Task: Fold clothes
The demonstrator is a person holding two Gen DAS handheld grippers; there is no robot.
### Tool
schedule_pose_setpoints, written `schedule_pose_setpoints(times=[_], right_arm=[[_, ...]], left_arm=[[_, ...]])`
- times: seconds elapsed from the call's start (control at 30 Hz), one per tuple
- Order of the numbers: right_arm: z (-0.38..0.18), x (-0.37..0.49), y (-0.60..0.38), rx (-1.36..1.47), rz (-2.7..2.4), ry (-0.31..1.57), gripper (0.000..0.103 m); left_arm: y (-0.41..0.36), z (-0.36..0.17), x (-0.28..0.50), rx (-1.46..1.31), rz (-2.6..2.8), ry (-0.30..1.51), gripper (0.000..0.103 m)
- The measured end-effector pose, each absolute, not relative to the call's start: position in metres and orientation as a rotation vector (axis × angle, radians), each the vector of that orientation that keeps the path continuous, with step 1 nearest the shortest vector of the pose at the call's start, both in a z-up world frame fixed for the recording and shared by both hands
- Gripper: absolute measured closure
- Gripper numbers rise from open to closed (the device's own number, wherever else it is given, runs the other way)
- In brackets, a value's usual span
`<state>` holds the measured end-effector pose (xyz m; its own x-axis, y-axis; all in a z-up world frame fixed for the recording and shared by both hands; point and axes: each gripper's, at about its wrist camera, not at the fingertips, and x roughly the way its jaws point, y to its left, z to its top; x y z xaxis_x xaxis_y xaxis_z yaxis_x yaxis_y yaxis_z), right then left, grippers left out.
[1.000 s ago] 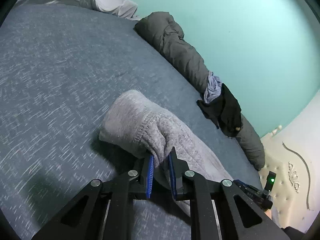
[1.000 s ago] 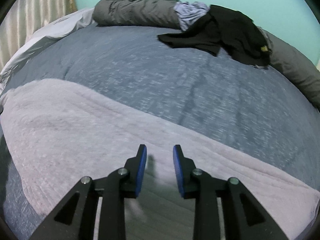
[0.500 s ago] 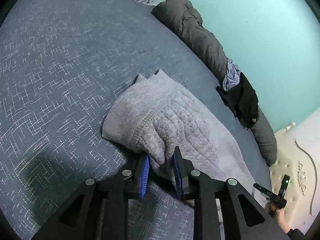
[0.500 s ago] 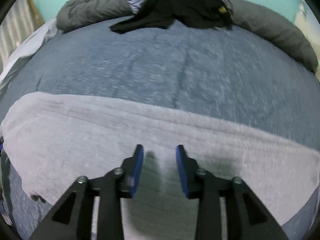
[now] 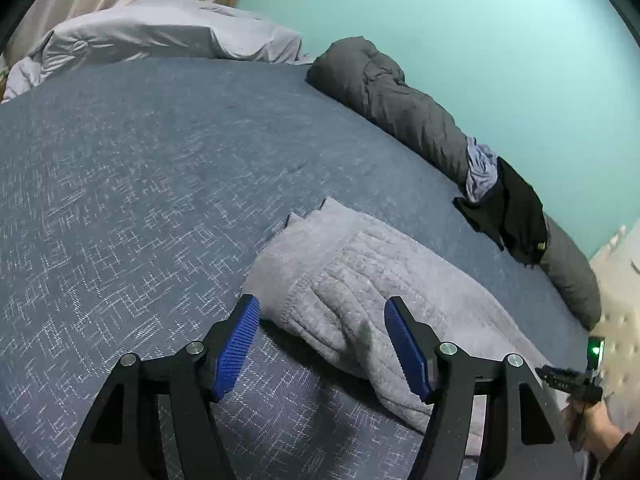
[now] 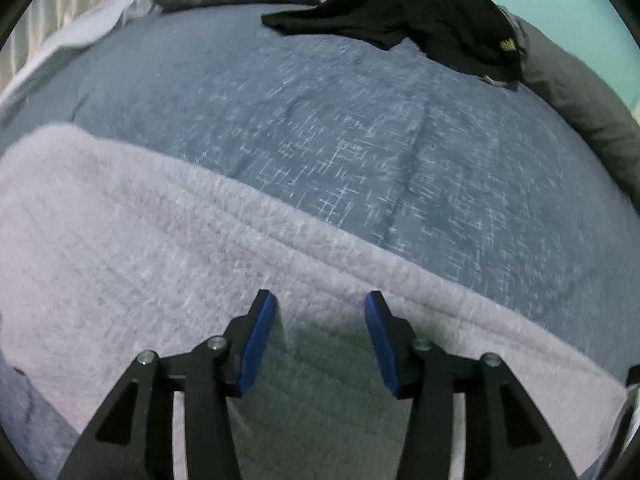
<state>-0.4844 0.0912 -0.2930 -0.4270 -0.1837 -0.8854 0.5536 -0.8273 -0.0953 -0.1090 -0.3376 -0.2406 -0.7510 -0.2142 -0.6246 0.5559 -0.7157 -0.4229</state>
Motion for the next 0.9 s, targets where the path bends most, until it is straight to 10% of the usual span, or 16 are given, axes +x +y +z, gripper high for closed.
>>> schedule_pose_setpoints(times=[0.27, 0.9], right_arm=[[-0.294, -0.483, 0.089, 1.306, -2.3, 0.51, 0.098], [-0.289, -0.514, 0.077, 1.322, -2.368, 0.528, 0.096]], left_arm=[[-0.329, -0.243, -0.115, 0.793, -2.468, 0.834, 0.034], [-0.326, -0.249, -0.114, 0.817, -2.46, 0.824, 0.034]])
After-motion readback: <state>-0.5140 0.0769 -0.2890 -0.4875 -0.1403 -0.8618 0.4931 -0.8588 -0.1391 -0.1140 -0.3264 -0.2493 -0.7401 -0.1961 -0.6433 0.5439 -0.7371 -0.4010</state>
